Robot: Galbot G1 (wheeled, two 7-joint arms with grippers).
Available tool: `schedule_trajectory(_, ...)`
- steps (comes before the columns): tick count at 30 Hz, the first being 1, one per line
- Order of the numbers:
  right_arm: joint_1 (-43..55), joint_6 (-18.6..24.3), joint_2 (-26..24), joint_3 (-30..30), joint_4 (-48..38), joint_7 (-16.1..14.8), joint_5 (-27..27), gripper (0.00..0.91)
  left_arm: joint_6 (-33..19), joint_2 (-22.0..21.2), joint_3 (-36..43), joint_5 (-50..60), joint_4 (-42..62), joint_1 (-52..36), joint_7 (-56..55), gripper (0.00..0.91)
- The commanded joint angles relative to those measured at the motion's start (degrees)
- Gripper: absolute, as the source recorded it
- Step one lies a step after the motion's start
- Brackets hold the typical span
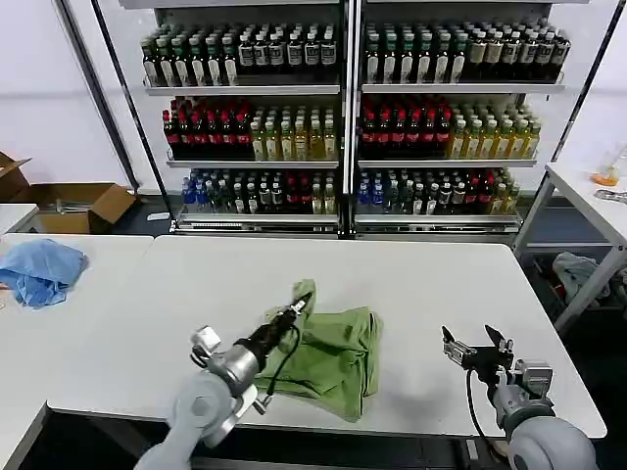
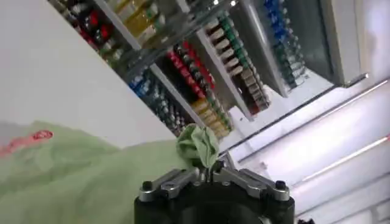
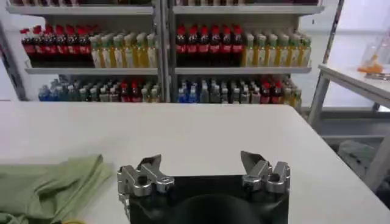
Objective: Fold and organize the clothes.
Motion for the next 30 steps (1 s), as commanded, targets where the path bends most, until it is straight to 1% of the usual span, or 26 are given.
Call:
schedule_trajectory(1, 0.1, 0.0, 0.1, -0.1, -0.1, 0.0, 0.0, 0.907, -0.7, -5.1, 6.5, 3.0, 6.8, -4.6, -1.3, 0.050)
schedule_trajectory(2, 0.1, 0.0, 0.1, -0.1, -0.1, 0.0, 0.0, 0.907, -0.7, -5.4, 6.7, 3.3, 7.2, -4.8, -1.3, 0.252)
schedule_trajectory(3, 0.0, 0.0, 0.0, 0.0, -0.1, 0.0, 0.0, 0.907, -0.7, -5.7, 6.9, 3.5, 7.5, -5.1, -1.2, 0.423)
schedule_trajectory(4, 0.0, 0.0, 0.0, 0.0, -0.1, 0.0, 0.0, 0.907, -0.6, -5.9, 7.2, 3.8, 7.6, -5.2, -1.2, 0.856)
schedule_trajectory(5, 0.0, 0.0, 0.0, 0.0, -0.1, 0.0, -0.1, 0.907, -0.6, -6.0, 7.4, 4.0, 7.8, -5.3, -1.0, 0.907)
schedule_trajectory(10, -0.1, 0.0, 0.0, 0.1, -0.3, -0.1, 0.0, 0.907, -0.6, -6.3, 9.7, 7.6, 7.0, -5.2, 1.5, 0.907)
schedule_trajectory(14, 0.0, 0.0, 0.0, -0.1, -0.4, -0.1, -0.1, 0.907, -0.2, -5.1, 10.8, 9.0, 4.1, -4.1, 2.3, 0.907)
schedule_trajectory(19, 0.4, 0.0, -0.1, -0.4, -0.6, -0.1, -0.1, 0.907, -0.3, -3.3, 9.0, 9.1, 1.2, -3.1, 1.7, 0.907)
schedule_trajectory(22, 0.6, 0.1, 0.0, -0.6, -0.7, -0.1, -0.2, 0.907, -0.7, -1.8, 6.7, 11.2, 0.9, -2.2, 0.8, 0.907)
schedule_trajectory(24, 0.7, 0.1, 0.0, -0.6, -0.7, -0.1, -0.2, 0.907, -1.8, 0.7, 4.1, 17.2, 1.0, -0.7, 0.2, 0.907)
schedule_trajectory(26, 0.8, 0.1, -0.1, -0.6, -0.7, -0.1, -0.2, 0.907, -2.3, 2.2, 2.7, 21.2, 1.1, 0.3, -0.3, 0.907)
schedule_trajectory(27, 0.8, 0.2, -0.1, -0.6, -0.8, -0.2, -0.2, 0.907, -2.5, 4.1, 1.2, 25.9, 1.6, 1.3, -0.8, 0.907)
schedule_trajectory(28, 0.8, 0.2, -0.1, -0.6, -0.8, -0.2, -0.2, 0.907, -2.8, 5.0, 0.0, 27.7, 2.0, 2.4, -1.0, 0.907)
schedule_trajectory(30, 0.9, 0.2, -0.1, -0.7, -0.8, -0.2, -0.2, 0.907, -2.0, 7.1, -1.5, 31.8, 2.5, 3.7, -2.0, 0.907)
